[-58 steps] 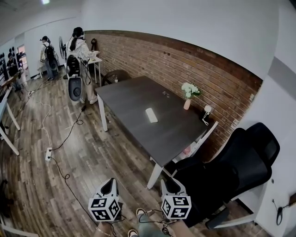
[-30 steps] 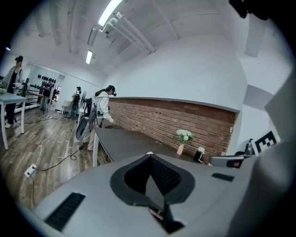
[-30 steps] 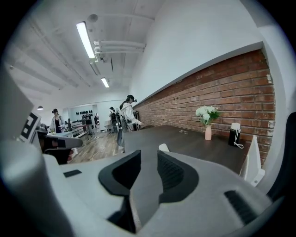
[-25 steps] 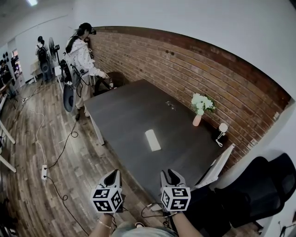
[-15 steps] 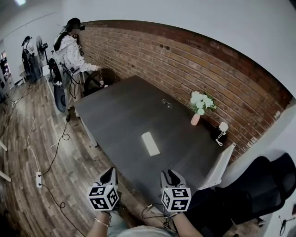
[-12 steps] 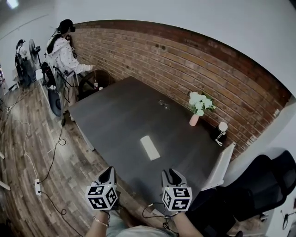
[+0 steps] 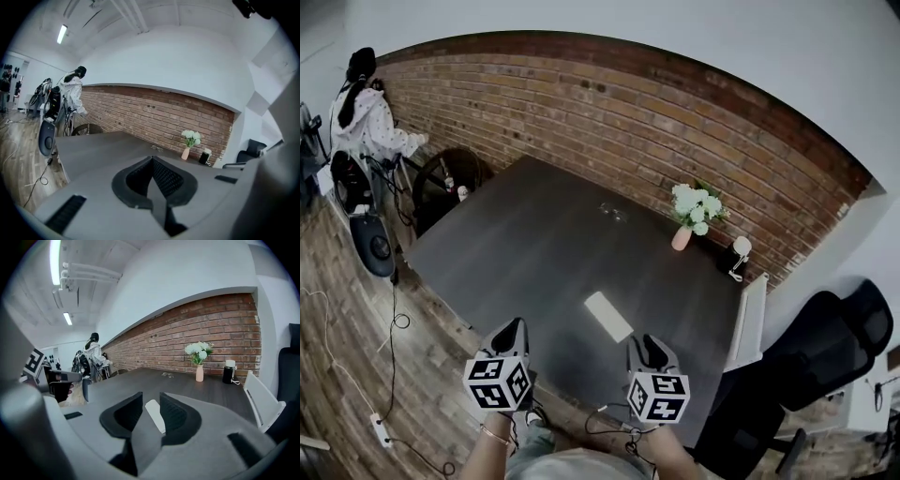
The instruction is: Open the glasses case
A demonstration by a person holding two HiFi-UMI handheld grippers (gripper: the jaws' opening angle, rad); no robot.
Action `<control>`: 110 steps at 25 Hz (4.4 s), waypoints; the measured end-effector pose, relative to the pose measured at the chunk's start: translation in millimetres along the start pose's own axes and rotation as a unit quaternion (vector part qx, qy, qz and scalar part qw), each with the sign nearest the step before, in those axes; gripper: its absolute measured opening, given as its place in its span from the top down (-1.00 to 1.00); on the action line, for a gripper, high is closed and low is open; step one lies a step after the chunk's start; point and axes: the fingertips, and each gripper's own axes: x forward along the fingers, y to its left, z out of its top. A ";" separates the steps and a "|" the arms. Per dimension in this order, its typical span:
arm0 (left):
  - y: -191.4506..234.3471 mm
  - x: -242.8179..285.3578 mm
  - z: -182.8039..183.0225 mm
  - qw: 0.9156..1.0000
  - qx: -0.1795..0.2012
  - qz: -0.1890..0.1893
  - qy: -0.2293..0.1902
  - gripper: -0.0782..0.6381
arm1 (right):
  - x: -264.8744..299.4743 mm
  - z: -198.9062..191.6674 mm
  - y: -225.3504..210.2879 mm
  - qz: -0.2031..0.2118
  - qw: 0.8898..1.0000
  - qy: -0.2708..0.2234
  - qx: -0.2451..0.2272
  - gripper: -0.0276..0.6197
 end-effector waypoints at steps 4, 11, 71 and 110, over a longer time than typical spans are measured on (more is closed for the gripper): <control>12.9 26.9 10.8 0.999 0.009 -0.038 0.014 0.79 | 15.1 7.5 0.6 -0.045 0.999 -0.001 0.016 0.55; 28.3 71.9 4.2 0.994 0.010 -0.098 0.042 0.79 | 29.0 5.3 4.0 -0.115 0.993 0.001 0.035 0.54; -61.1 233.6 -183.4 0.928 0.127 -0.204 0.283 0.79 | 106.4 -139.4 -63.1 -0.140 0.972 0.156 0.103 0.46; -85.6 249.4 -199.5 0.904 0.158 -0.239 0.318 0.79 | 126.1 -143.0 -57.0 -0.072 0.977 0.197 0.046 0.27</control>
